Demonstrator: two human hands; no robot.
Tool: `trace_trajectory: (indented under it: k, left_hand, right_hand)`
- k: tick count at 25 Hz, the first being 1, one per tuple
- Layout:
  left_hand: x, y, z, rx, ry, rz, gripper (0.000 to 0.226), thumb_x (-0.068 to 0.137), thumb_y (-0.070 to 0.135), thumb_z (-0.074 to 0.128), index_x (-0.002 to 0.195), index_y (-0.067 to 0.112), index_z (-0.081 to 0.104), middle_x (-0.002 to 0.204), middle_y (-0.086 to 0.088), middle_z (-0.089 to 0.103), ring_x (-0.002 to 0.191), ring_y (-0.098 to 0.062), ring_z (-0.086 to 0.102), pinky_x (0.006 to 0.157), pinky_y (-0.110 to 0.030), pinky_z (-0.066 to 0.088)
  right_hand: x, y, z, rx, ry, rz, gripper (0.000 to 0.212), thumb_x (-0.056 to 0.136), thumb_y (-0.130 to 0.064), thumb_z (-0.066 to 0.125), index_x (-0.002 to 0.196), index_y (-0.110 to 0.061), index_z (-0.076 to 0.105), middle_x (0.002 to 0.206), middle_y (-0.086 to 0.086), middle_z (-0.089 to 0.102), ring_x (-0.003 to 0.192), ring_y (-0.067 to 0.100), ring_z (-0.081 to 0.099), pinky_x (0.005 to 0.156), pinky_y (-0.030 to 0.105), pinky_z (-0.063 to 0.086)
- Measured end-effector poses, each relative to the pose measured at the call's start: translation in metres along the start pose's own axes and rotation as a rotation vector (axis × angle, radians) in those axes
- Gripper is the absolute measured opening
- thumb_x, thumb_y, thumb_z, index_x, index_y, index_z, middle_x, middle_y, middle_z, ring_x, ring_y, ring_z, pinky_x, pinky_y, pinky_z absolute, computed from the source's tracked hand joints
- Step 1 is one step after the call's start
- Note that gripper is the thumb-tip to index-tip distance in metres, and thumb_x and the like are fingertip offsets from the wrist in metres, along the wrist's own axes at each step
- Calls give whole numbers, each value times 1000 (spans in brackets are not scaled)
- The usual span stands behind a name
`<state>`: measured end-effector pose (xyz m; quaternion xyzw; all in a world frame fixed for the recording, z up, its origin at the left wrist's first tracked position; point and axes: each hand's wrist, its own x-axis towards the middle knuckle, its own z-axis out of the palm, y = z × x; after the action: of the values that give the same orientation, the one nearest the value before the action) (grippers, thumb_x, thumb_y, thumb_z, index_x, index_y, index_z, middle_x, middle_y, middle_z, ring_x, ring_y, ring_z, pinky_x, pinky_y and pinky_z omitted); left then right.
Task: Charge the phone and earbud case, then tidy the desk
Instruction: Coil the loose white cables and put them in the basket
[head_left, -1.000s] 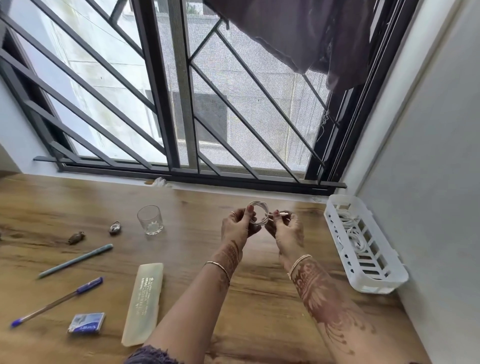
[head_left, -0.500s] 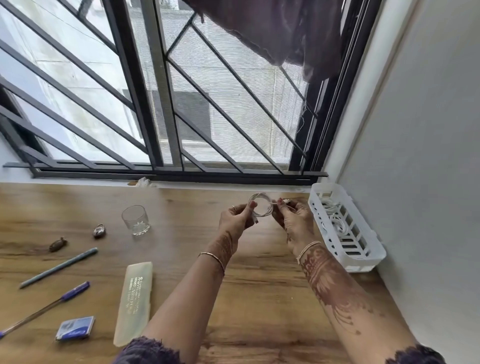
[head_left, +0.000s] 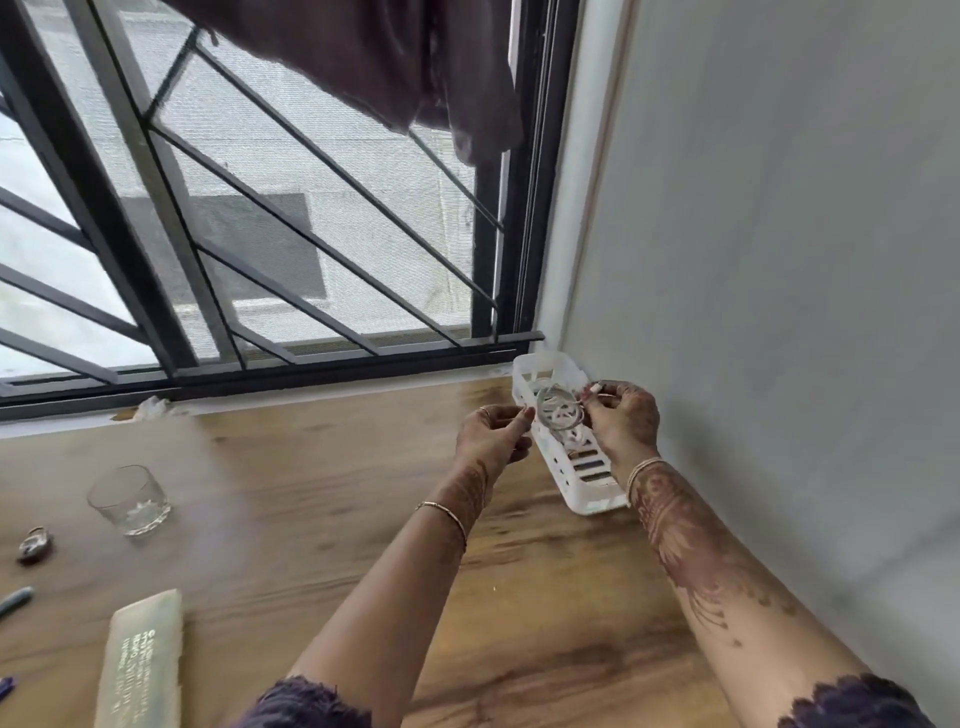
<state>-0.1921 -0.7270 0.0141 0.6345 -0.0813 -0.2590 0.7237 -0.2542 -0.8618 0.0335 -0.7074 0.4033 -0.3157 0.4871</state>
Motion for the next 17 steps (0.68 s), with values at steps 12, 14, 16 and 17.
trace_trajectory:
  k: [12, 14, 16, 17]
  left_hand:
    - [29, -29, 47, 115, 170, -38, 21, 80, 30, 75, 92, 16, 65, 78, 1, 64, 59, -11, 56, 61, -28, 52]
    - [33, -32, 47, 120, 186, -51, 24, 79, 26, 75, 96, 15, 61, 80, -1, 62, 60, -12, 56, 63, -29, 52]
    - [37, -33, 46, 132, 190, -71, 26, 79, 22, 74, 99, 14, 60, 83, -2, 62, 60, -13, 56, 62, -29, 52]
    - [38, -34, 45, 139, 192, -82, 26, 80, 21, 73, 100, 13, 60, 84, -2, 62, 60, -13, 56, 61, -29, 52]
  right_hand:
    - [17, 29, -18, -759, -92, -421, 19, 94, -21, 49, 109, -16, 60, 99, 14, 70, 95, 34, 64, 79, 38, 50]
    - [20, 34, -17, -820, -157, -467, 19, 92, -15, 48, 108, -16, 58, 98, 13, 70, 94, 33, 64, 78, 37, 51]
    - [21, 37, -16, -845, -241, -480, 19, 90, -12, 50, 107, -16, 58, 100, 13, 69, 95, 34, 64, 79, 36, 51]
    - [22, 38, -15, -856, -278, -471, 20, 89, -12, 52, 107, -16, 58, 102, 13, 68, 96, 34, 63, 79, 36, 50]
